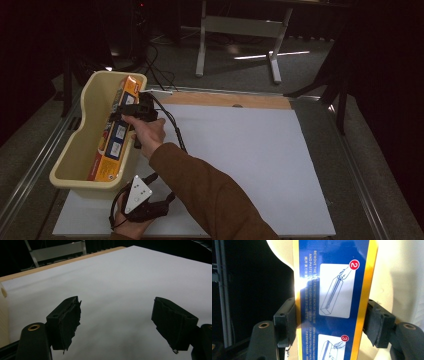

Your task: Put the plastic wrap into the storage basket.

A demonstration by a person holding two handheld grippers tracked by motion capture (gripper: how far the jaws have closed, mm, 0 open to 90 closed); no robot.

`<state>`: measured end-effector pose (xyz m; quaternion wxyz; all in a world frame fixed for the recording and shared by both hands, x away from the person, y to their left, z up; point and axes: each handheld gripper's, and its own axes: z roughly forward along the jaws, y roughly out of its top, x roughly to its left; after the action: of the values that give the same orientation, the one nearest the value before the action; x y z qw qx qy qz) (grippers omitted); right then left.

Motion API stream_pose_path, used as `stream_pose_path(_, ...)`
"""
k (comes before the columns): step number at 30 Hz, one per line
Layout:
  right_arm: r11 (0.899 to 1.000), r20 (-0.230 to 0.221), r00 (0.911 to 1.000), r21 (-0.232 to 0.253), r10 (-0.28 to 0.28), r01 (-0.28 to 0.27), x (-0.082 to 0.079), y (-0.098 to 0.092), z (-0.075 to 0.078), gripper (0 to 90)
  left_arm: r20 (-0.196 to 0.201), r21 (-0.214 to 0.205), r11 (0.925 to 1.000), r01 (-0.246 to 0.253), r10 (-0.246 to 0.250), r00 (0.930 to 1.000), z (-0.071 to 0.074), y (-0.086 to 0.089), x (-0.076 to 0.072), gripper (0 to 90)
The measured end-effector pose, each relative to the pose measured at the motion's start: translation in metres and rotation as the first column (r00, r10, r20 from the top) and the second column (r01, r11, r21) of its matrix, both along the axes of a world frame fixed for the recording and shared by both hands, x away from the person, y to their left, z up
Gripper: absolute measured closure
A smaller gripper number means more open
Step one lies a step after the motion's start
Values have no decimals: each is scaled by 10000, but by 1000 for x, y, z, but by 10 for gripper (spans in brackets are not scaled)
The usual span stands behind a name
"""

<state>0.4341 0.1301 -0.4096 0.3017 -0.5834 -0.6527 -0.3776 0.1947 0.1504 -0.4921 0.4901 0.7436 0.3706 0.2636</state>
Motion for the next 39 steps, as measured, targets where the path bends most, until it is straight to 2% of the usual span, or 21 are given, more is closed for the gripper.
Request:
stream_pose_path(11,9998,99,9999,-201,-37,39,-2,-2,4,335,17,-68,10000,-33,33,10000,0,1,0,227)
stream_pose_path(14,9999,-8,10000,-95,-90,90,-2,-4,7,334,3,-13,10000,-19,19,10000,0,0,0,227)
stream_pose_path(16,9997,-25,9999,188,-136,136,-1,-8,11,343,23,1,10000,-33,33,10000,0,0,0,227)
stream_pose_path(19,9996,265,9996,254,-89,82,-1,-14,21,357,-9,22,10000,-53,53,10000,0,0,1,227)
stream_pose_path(24,9991,952,9947,-204,381,-363,-1,-23,27,381,-20,48,10000,-64,64,10000,0,0,1,227)
stream_pose_path(26,9967,1404,9876,-515,700,-633,-3,-25,29,388,-20,43,10000,-87,87,10000,0,0,1,227)
stream_pose_path(28,9932,1905,9766,-780,998,-863,-6,-28,30,392,-9,33,10000,-91,91,10000,0,0,1,227)
stream_pose_path(29,9902,2185,9685,-975,1190,-997,-7,-30,32,391,-14,30,10000,-92,92,10000,0,1,1,227)
stream_pose_path(31,9814,2851,9454,-1510,1579,-1184,-10,-33,34,396,-10,36,9999,-102,102,9999,0,1,1,227)
stream_pose_path(32,9780,3078,9341,-1561,1809,-1380,-12,-36,35,397,-9,44,9999,-98,98,10000,0,1,1,227)
stream_pose_path(33,9750,3146,9263,-1443,2072,-1690,-13,-39,35,397,9,40,9999,-112,112,9999,0,1,1,228)
stream_pose_path(35,9739,3323,9158,-1002,2256,-2035,-17,-47,34,388,22,2,9999,-140,140,9999,0,1,0,227)
stream_pose_path(36,9720,3496,9071,-1013,2345,-2122,-19,-51,34,383,18,15,9999,-140,140,9999,0,1,0,227)
stream_pose_path(38,9629,3955,8786,-1443,2675,-2282,-24,-59,34,383,23,17,9999,-159,159,9999,0,1,0,227)
stream_pose_path(39,9581,4215,8617,-1682,2825,-2318,-26,-63,35,381,29,15,9999,-159,159,9999,0,1,-1,227)
